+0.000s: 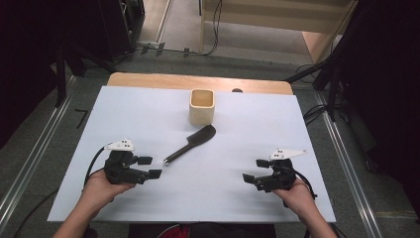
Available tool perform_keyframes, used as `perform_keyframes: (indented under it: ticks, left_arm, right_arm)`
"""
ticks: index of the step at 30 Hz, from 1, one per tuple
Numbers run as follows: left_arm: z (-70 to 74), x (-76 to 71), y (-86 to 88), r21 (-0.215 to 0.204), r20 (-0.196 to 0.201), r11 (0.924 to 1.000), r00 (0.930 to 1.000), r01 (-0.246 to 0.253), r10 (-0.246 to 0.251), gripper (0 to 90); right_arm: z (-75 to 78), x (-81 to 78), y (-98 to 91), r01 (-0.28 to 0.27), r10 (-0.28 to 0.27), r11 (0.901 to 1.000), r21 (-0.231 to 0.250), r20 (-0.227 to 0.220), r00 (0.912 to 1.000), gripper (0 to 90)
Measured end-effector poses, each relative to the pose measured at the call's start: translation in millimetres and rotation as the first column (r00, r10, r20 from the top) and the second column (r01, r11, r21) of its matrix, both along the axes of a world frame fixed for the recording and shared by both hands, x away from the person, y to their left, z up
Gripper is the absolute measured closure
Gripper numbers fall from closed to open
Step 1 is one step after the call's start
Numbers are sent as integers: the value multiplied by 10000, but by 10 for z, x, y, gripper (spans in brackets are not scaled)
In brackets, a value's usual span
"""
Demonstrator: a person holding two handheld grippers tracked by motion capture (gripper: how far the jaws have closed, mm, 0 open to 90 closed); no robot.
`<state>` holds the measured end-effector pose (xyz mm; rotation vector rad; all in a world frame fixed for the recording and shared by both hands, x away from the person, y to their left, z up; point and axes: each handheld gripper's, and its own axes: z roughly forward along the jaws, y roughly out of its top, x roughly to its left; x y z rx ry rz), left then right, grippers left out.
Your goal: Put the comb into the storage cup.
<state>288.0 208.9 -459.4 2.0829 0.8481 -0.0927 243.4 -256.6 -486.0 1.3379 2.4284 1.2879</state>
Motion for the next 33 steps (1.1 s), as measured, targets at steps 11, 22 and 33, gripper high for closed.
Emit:
perform_keyframes:
  ticks: [11, 22, 33]
  left_arm:
    - [-27, -45, 146, 72, 58, 9998, 9999, -161, 160, 295]
    - [-42, -18, 188, 88, -366, 10000, 9993, 27, -24, 313]
    - [-8, -20, 129, 26, 134, 9996, 9995, 278, -279, 348]
  right_arm:
    - [-2, -6, 5, -32, 32, 10000, 28, -8, 10000, 130]
    - [-11, -4, 22, -150, 150, 9999, -29, -43, 9999, 130]
    - [-16, 2, 14, -125, 125, 9999, -52, -36, 9999, 130]
